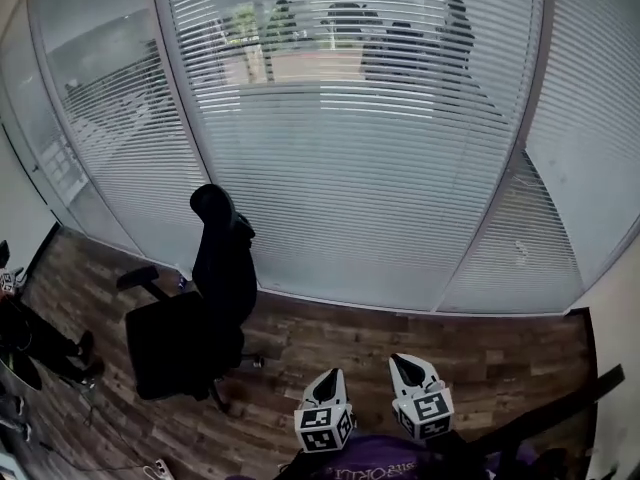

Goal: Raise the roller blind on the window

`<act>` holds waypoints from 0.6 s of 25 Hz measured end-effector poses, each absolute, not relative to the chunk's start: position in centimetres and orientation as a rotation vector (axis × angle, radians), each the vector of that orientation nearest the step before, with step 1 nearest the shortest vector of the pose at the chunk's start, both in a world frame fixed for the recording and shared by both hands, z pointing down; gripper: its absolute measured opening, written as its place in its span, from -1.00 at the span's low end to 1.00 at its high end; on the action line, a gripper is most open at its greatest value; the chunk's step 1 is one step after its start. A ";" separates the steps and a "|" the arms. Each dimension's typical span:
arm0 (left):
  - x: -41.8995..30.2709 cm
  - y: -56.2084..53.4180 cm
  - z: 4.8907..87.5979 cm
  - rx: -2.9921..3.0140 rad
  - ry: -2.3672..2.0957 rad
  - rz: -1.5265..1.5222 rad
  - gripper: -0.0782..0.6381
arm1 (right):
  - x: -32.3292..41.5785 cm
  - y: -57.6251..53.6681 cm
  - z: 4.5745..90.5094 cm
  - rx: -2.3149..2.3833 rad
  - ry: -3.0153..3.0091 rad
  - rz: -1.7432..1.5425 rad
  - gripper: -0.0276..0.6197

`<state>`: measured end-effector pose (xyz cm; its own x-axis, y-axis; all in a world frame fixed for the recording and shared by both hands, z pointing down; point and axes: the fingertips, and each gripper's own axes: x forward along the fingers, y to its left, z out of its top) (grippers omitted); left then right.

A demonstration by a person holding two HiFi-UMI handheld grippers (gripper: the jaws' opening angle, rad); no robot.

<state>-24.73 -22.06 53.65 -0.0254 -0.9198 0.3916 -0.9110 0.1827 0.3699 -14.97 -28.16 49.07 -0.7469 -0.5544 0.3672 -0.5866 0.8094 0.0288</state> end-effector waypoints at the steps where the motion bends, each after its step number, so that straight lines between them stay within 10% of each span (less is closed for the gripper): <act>1: -25.7 -23.1 53.9 1.701 -1.918 -0.018 -0.78 | -15.7 -29.2 49.0 0.866 -2.630 0.130 -0.93; 15: -27.3 -39.0 57.2 1.698 -1.801 0.051 -0.78 | -15.4 -45.6 52.2 0.987 -2.503 0.232 -0.93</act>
<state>-27.33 -38.98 57.17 0.0536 -0.8785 0.4747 -0.9040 0.1593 0.3968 -15.39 -45.55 52.25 -0.6500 -0.6083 0.4556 -0.6817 0.7316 0.0042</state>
